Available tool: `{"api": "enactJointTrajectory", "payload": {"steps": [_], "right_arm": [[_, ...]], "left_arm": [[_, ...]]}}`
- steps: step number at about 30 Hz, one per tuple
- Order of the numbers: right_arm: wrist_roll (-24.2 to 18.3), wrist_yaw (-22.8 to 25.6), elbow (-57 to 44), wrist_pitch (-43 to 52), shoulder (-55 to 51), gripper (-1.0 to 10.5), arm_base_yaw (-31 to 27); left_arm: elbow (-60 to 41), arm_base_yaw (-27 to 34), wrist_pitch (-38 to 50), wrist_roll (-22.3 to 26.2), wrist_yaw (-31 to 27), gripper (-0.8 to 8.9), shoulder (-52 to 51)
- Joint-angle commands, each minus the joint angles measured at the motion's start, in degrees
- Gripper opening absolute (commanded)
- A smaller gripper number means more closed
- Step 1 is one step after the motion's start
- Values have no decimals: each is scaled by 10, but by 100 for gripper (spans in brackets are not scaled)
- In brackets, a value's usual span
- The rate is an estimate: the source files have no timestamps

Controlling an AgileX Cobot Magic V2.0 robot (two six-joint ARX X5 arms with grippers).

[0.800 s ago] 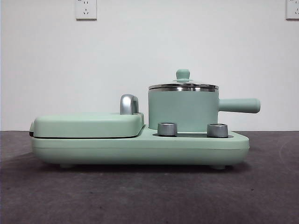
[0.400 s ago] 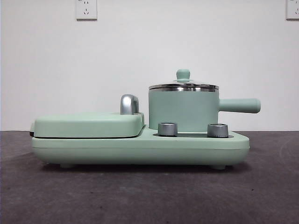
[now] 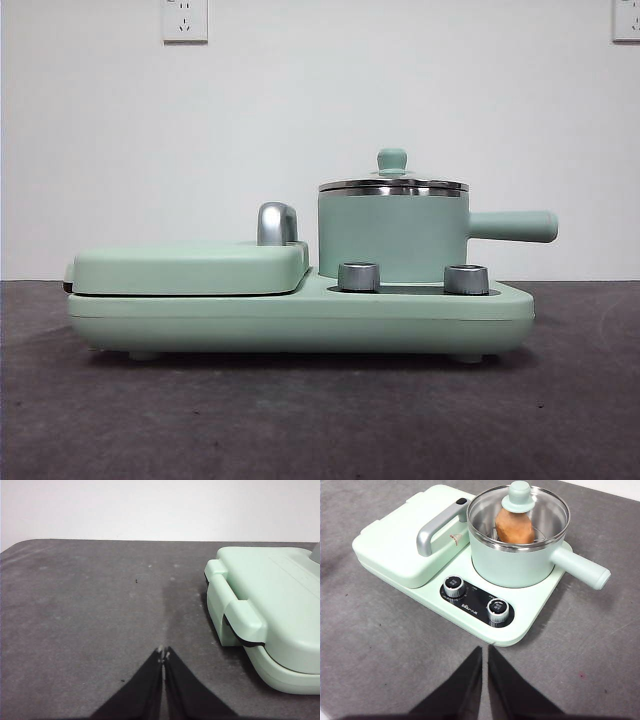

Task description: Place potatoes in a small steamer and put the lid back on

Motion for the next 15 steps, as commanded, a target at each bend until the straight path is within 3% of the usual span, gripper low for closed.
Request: {"api": "enactJointTrajectory", "payload": {"steps": [1,12,15], "right_arm": [[2,0,3,7,1,16,3],[2,0,3,7,1,16,3],[-43,5,2,9,0,16,-1]], "left_arm": [[-11,0,7,-2,0,6,0],[-11,0,7,-2,0,6,0],[-11,0,7,-2,0,6,0]]}}
